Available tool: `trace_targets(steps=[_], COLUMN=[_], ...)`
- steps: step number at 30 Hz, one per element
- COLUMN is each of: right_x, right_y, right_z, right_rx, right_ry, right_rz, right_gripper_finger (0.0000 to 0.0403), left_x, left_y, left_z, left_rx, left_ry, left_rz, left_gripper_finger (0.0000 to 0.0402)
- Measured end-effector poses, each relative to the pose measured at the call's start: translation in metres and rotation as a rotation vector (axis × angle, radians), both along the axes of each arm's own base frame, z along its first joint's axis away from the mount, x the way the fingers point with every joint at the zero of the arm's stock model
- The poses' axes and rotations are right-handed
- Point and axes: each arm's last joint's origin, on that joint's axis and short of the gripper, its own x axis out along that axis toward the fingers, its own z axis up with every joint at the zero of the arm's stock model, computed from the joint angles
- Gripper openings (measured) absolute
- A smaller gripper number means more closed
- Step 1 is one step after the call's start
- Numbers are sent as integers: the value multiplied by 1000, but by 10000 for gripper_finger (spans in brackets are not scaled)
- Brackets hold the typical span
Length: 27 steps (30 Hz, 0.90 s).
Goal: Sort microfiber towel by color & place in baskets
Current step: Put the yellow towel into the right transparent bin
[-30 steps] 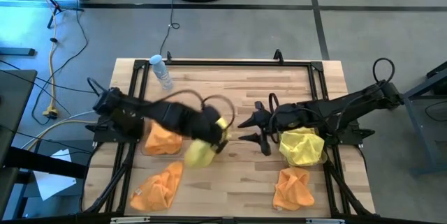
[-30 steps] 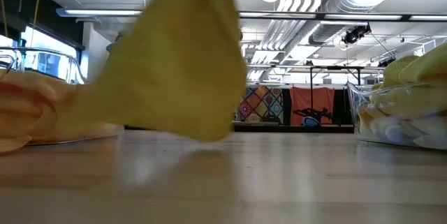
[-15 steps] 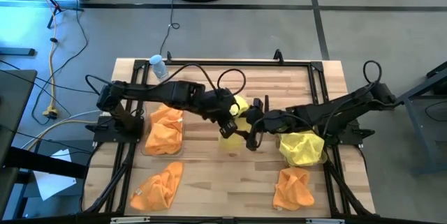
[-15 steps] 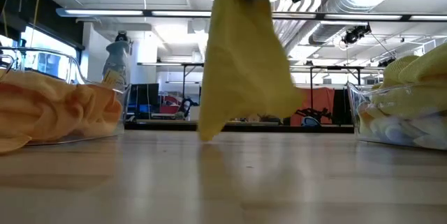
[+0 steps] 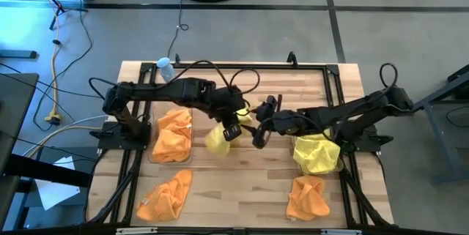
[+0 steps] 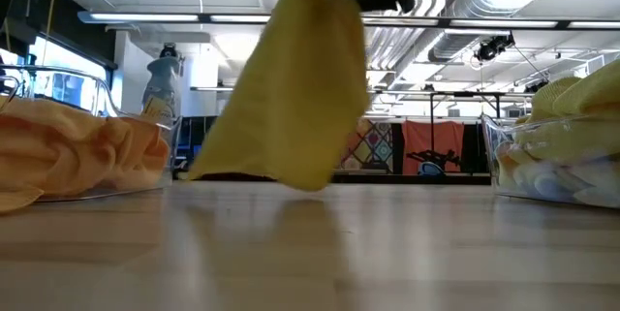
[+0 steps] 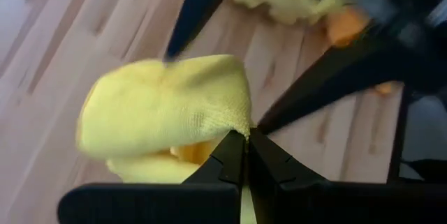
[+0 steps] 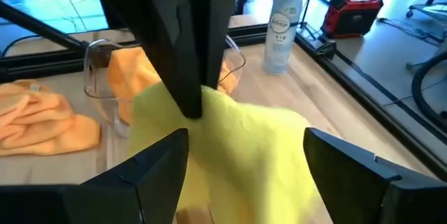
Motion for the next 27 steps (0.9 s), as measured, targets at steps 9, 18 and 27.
trace_targets(steps=[9, 18, 27], right_x=[13, 8, -27], right_y=[0, 0, -6], right_z=[-19, -26, -6], right_rx=[46, 129, 234], right_ry=[32, 108, 180], right_rz=[-31, -29, -71], right_gripper_finger=[257, 19, 9], left_x=[6, 8, 1], left_y=[6, 8, 11], left_z=[5, 14, 22], left_rx=[26, 76, 95], left_ry=[-81, -164, -184], left_rz=[-107, -151, -150], left_gripper_finger=[0, 1, 51])
